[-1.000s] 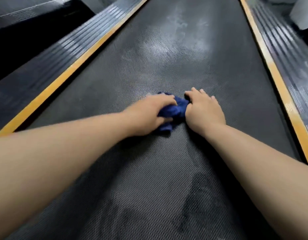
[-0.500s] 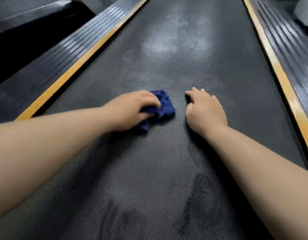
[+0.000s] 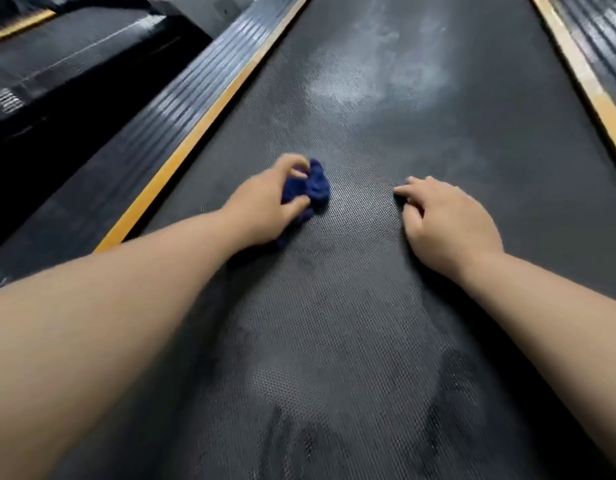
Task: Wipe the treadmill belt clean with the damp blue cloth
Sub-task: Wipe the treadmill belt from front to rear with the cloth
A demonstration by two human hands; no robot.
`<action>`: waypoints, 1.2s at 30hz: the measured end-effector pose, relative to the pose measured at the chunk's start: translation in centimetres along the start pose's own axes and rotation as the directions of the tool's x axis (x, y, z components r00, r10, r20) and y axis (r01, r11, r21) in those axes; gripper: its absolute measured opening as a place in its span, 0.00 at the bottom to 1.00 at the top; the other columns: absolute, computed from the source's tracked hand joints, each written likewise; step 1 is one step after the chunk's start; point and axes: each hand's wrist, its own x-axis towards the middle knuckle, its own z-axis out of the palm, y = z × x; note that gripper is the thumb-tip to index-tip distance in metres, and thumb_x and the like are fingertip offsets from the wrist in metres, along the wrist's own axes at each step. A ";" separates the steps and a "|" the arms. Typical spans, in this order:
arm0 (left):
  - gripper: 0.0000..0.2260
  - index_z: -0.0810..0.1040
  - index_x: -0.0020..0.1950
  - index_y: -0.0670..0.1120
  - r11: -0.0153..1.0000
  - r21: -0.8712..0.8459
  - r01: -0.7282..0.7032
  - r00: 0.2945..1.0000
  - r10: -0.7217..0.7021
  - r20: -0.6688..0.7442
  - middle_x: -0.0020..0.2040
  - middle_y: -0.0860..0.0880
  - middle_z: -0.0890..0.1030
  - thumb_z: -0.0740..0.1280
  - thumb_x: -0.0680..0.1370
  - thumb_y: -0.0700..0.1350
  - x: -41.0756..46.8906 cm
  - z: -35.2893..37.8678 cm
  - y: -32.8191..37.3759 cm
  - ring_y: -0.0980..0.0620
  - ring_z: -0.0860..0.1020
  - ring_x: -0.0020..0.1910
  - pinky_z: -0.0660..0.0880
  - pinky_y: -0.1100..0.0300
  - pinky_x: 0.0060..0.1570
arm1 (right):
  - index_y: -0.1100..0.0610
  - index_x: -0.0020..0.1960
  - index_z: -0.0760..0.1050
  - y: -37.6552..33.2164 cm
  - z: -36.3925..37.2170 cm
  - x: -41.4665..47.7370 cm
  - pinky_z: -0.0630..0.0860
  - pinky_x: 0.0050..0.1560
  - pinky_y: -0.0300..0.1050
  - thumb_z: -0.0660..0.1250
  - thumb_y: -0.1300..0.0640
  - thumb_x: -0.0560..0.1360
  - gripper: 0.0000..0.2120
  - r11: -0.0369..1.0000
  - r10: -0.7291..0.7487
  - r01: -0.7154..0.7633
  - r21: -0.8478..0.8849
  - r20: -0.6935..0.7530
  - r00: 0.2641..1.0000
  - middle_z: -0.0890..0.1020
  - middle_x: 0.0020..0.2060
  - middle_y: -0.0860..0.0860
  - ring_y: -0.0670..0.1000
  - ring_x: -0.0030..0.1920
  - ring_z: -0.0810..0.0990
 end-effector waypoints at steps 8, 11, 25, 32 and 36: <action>0.14 0.79 0.62 0.50 0.999 0.023 -0.043 0.999 0.043 -0.023 0.63 0.50 0.77 0.66 0.76 0.44 -1.6 1.1 2.3 0.51 0.72 0.64 0.63 0.65 0.63 | 0.50 0.63 0.76 -0.5 -0.1 0.1 0.63 0.68 0.47 0.59 0.54 0.76 0.17 0.999 -0.028 0.028 0.018 -0.026 0.999 0.77 0.64 0.48 0.52 0.68 0.70; 0.14 0.78 0.63 0.48 0.969 0.001 -0.246 0.964 0.245 0.100 0.65 0.52 0.76 0.66 0.77 0.43 -3.7 -0.1 1.3 0.54 0.71 0.66 0.58 0.72 0.63 | 0.51 0.62 0.78 -1.0 -0.4 0.0 0.63 0.69 0.50 0.53 0.51 0.72 0.23 0.993 -0.076 0.078 -0.091 0.019 0.997 0.77 0.64 0.49 0.53 0.68 0.71; 0.15 0.75 0.66 0.48 0.986 0.062 -0.157 0.986 0.153 0.071 0.65 0.49 0.76 0.65 0.78 0.44 -3.4 -0.8 -1.8 0.50 0.70 0.68 0.62 0.61 0.65 | 0.47 0.70 0.68 -6.5 1.8 0.8 0.51 0.74 0.51 0.56 0.55 0.77 0.22 0.997 -0.065 0.070 -0.032 0.130 0.989 0.64 0.74 0.47 0.50 0.75 0.58; 0.15 0.74 0.67 0.51 0.955 0.105 0.277 0.958 -0.266 -0.107 0.66 0.44 0.75 0.59 0.81 0.48 5.0 0.5 -2.1 0.41 0.72 0.63 0.67 0.55 0.59 | 0.47 0.71 0.66 -6.2 3.1 0.0 0.47 0.75 0.51 0.55 0.55 0.78 0.22 1.000 -0.024 0.023 0.011 0.079 0.997 0.63 0.74 0.46 0.49 0.75 0.56; 0.16 0.74 0.67 0.48 0.994 0.064 0.091 0.995 -0.088 -0.044 0.67 0.47 0.74 0.62 0.80 0.44 -1.0 0.0 -0.8 0.47 0.70 0.67 0.62 0.60 0.63 | 0.47 0.71 0.66 -6.4 2.9 -0.2 0.48 0.75 0.51 0.54 0.54 0.78 0.22 1.000 -0.023 0.023 0.002 0.092 0.996 0.63 0.74 0.46 0.49 0.75 0.57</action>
